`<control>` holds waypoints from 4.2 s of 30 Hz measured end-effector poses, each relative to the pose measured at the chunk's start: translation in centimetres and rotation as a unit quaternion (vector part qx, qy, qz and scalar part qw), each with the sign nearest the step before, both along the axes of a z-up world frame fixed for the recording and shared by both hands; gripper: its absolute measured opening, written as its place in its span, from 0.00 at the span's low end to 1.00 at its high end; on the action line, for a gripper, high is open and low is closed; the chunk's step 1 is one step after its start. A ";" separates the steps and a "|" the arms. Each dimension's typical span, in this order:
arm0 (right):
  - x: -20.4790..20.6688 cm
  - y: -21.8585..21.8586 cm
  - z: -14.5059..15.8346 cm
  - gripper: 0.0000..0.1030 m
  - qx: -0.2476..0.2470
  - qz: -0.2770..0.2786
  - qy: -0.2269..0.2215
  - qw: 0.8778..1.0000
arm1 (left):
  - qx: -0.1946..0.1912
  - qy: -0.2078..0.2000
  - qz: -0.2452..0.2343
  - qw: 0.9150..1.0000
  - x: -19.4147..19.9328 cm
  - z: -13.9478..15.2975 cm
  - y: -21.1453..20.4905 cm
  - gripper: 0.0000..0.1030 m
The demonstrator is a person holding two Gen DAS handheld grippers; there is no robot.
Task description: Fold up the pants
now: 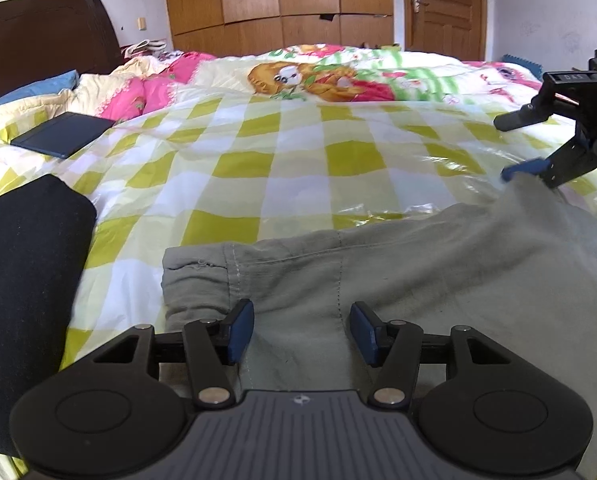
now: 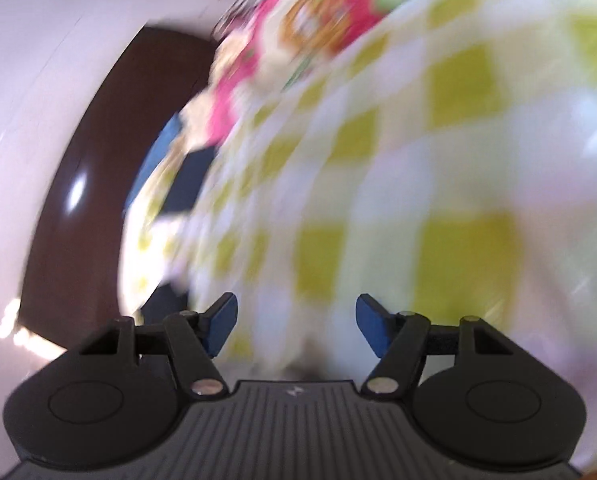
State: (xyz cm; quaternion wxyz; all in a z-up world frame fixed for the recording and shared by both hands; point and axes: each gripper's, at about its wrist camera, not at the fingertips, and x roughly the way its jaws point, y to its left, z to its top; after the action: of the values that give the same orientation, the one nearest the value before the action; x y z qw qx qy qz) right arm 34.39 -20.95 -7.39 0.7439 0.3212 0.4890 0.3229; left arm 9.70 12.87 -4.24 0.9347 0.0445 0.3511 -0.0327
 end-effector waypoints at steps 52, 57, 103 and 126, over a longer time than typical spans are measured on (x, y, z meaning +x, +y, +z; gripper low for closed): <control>-33.3 -36.3 2.2 0.26 -0.064 -0.552 -0.015 0.831 | 0.094 -0.003 -0.314 0.945 -8.2 4.9 -29.4 0.66; -33.5 -36.6 2.7 0.05 -0.053 -0.539 -0.018 0.841 | 0.090 -0.010 -0.324 0.942 -8.4 5.4 -29.6 0.66; -35.9 -33.8 3.5 0.06 0.140 -0.542 -0.083 0.825 | 0.039 0.055 -0.333 0.940 -9.3 1.2 -29.6 0.70; -23.4 18.7 5.6 0.06 -0.255 0.115 -0.192 0.941 | -0.046 0.003 -0.033 0.998 -10.2 2.9 -2.4 0.72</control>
State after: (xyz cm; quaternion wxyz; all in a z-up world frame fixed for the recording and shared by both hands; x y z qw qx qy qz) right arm 10.96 -2.29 -1.81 0.8387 -0.0061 0.4361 0.3261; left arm -0.51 10.45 -1.38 0.9331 0.0128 0.3503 -0.0802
